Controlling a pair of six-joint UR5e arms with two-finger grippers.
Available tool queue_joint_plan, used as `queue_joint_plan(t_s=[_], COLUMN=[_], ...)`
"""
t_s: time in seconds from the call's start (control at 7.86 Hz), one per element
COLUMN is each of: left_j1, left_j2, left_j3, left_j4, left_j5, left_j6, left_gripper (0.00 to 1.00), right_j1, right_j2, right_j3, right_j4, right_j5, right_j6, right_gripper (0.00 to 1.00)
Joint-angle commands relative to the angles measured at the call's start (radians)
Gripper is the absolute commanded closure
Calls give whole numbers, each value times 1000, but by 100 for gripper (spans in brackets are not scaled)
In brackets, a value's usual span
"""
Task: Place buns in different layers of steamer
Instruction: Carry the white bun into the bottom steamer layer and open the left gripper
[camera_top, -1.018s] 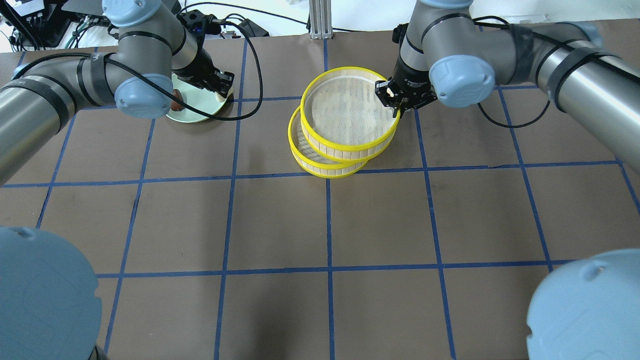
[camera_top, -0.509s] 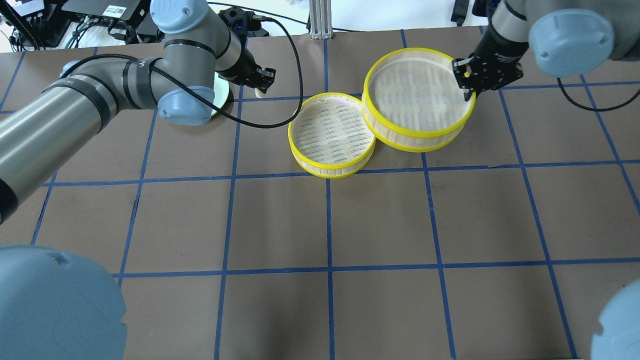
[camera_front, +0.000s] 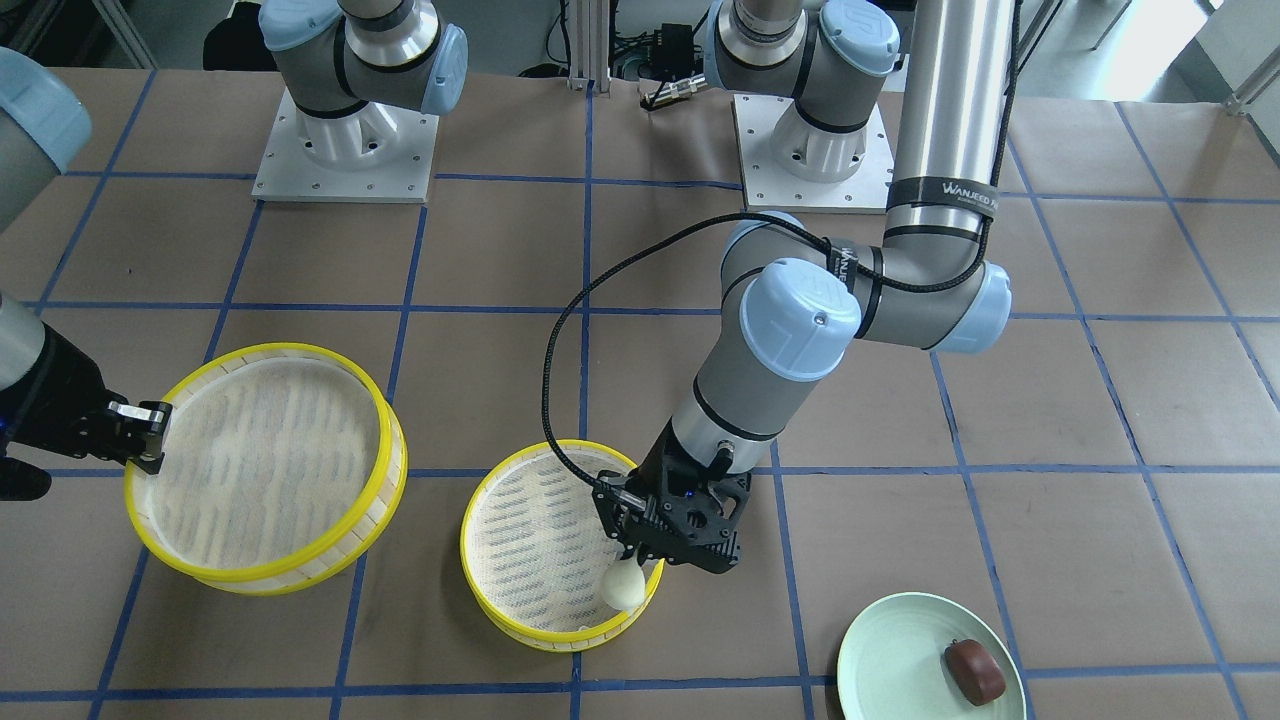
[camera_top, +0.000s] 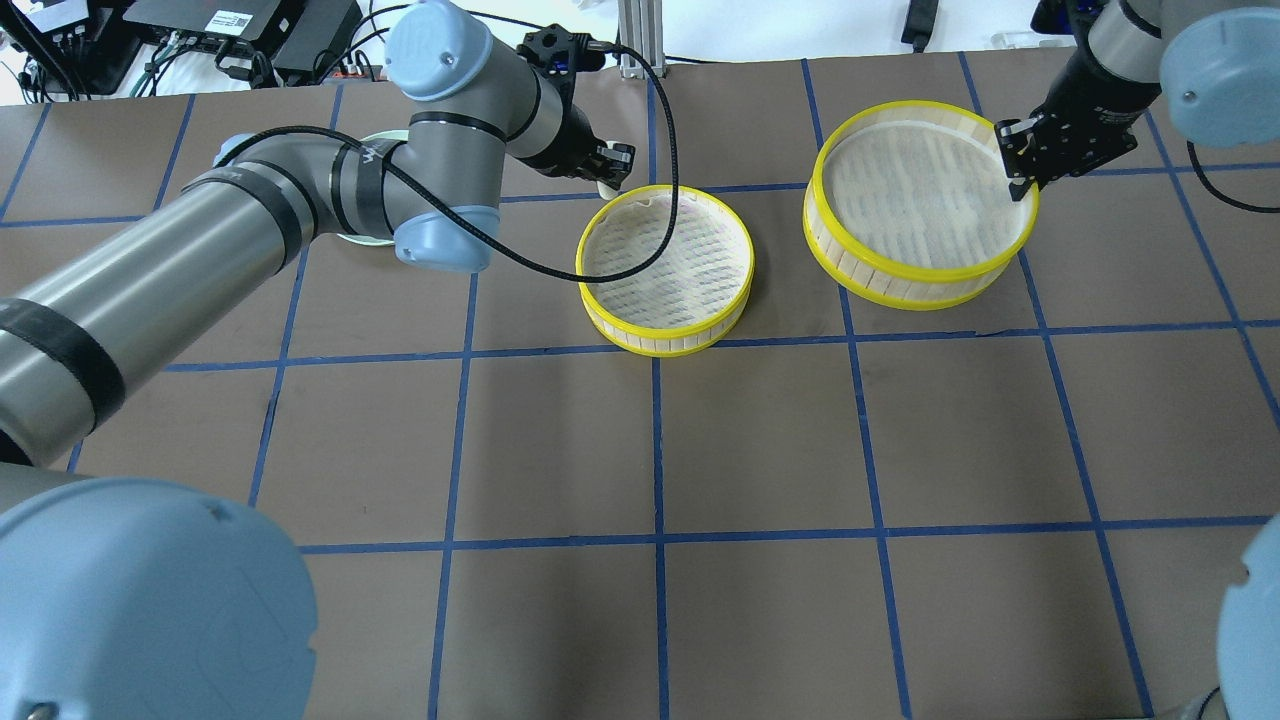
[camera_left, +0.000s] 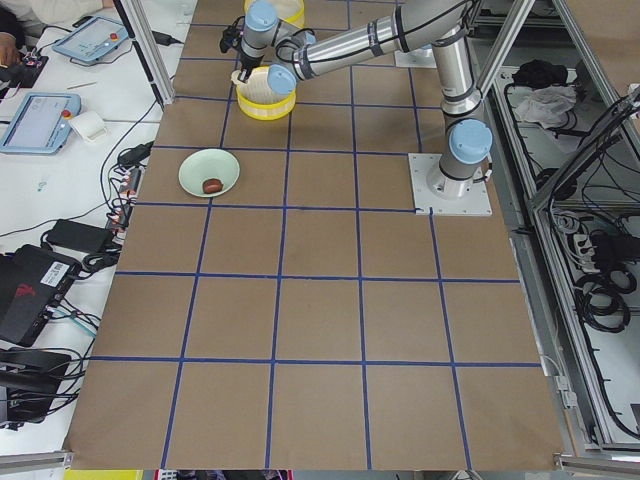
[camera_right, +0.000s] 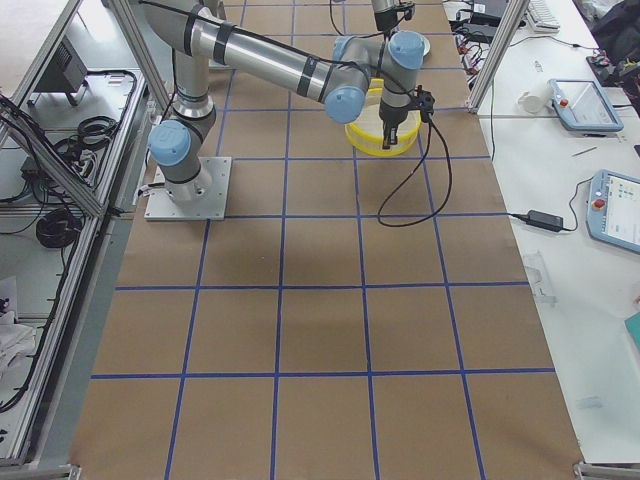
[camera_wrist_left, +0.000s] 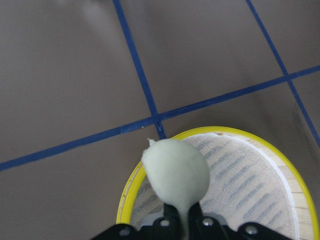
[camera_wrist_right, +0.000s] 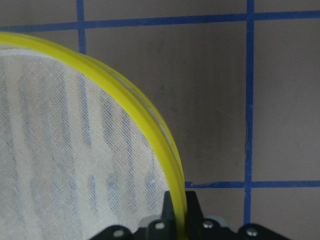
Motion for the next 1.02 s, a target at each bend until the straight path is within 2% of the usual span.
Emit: queue_joint_plan(t_s=[0.0, 0.13, 0.25, 0.51, 0.64, 0.76, 0.89], left_j1=[-63, -71, -71, -73, -73, -77, -79], left_j2=[-77, -88, -102, -113, -113, -110, -105], left_j3=[2, 0, 0, -13, -15, -15, -14], left_j4=[68, 69, 67, 64, 55, 53, 52], left_j5=[-21, -19, -18, -15, -15, -15, -13], left_j6=[0, 0, 0, -41, -69, -100, -120], left_gripper=[100, 100, 88, 51, 21, 0, 0], right_j1=[-46, -46, -46, -46, -46, -46, -46], right_j2=[13, 14, 16, 16, 16, 16, 16], right_j3=[9, 9, 9, 10, 10, 10, 10], right_j4=[-2, -2, -2, -2, -2, -2, -2], right_j5=[0, -2, -2, 0, -2, 0, 0], right_j6=[-49, -54, -52, -52, -52, -52, -54], right_gripper=[100, 100, 100, 100, 100, 100, 100])
